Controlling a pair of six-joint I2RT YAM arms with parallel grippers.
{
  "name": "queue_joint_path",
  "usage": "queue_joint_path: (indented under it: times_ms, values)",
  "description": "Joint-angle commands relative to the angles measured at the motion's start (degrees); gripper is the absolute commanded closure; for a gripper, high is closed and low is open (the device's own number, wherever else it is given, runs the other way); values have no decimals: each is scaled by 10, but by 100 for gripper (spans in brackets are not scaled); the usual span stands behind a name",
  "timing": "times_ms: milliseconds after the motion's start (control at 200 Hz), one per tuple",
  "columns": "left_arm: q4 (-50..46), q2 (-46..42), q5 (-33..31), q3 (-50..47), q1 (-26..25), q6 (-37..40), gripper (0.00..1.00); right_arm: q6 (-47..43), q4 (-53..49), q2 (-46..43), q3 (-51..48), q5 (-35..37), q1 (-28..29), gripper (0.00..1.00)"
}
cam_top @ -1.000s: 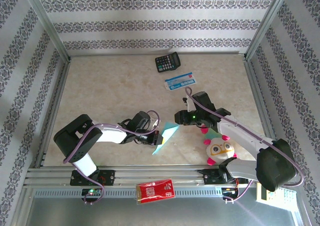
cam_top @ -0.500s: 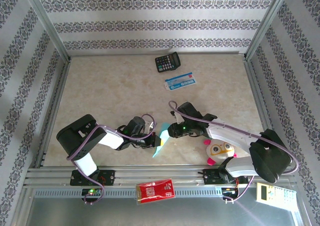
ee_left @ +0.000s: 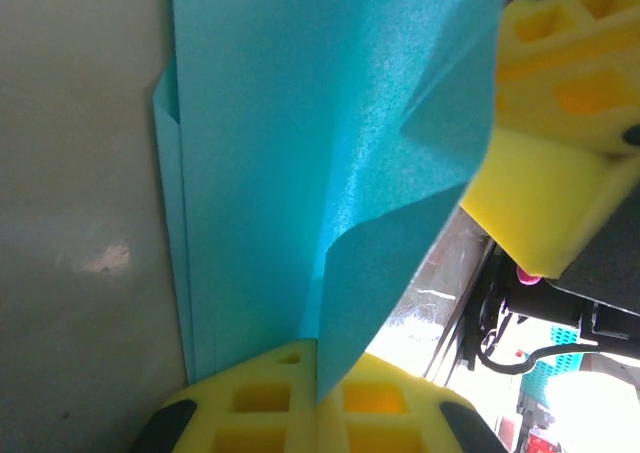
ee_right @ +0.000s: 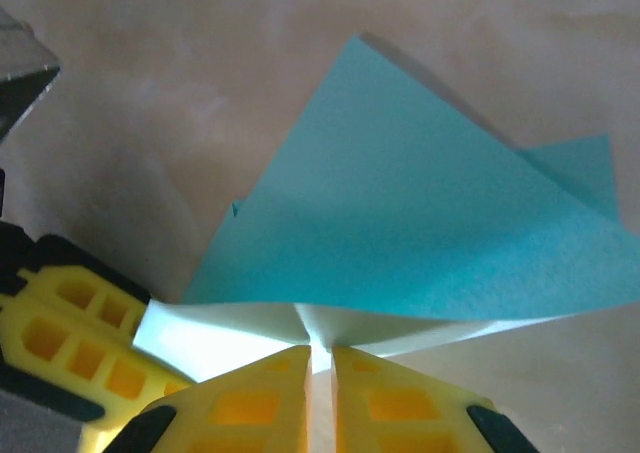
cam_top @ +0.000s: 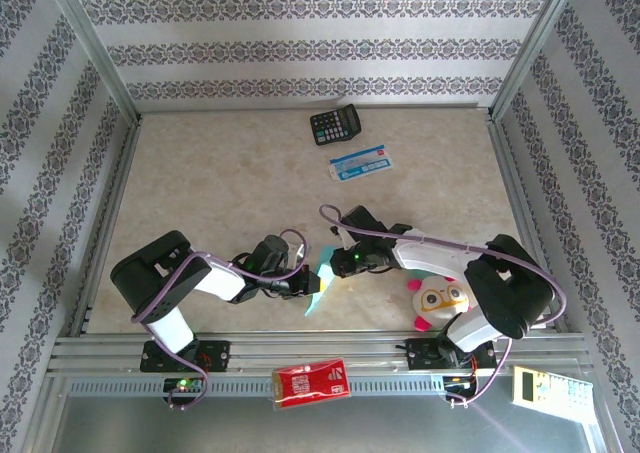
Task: Fold a paper plane with a square sheet of paper (pick it up from the middle)
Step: Perform the fifth fold on the wing at the bottom-center of the table.
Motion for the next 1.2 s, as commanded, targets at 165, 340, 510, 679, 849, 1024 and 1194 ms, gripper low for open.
queue_joint_path:
  times_ms: [165,340,510,679,849,1024,1194]
  values:
    - [-23,8,-28,-24,2,-12,100,-12,9,32,33,10,12,87]
    - [-25,8,-38,-28,2,-14,100,-14,15,49,42,10,14,87]
    - [-25,11,-43,-32,2,-17,100,-15,19,68,54,10,16,87]
    - [-28,10,-50,-37,2,-22,100,-17,20,83,63,10,19,88]
    - [-47,-2,-63,-37,2,-23,100,-19,22,96,70,12,19,88]
    - [-60,-10,-70,-37,2,-19,100,-24,22,111,79,13,21,88]
    - [-61,-8,-70,-38,2,-19,100,-26,22,125,82,14,20,88]
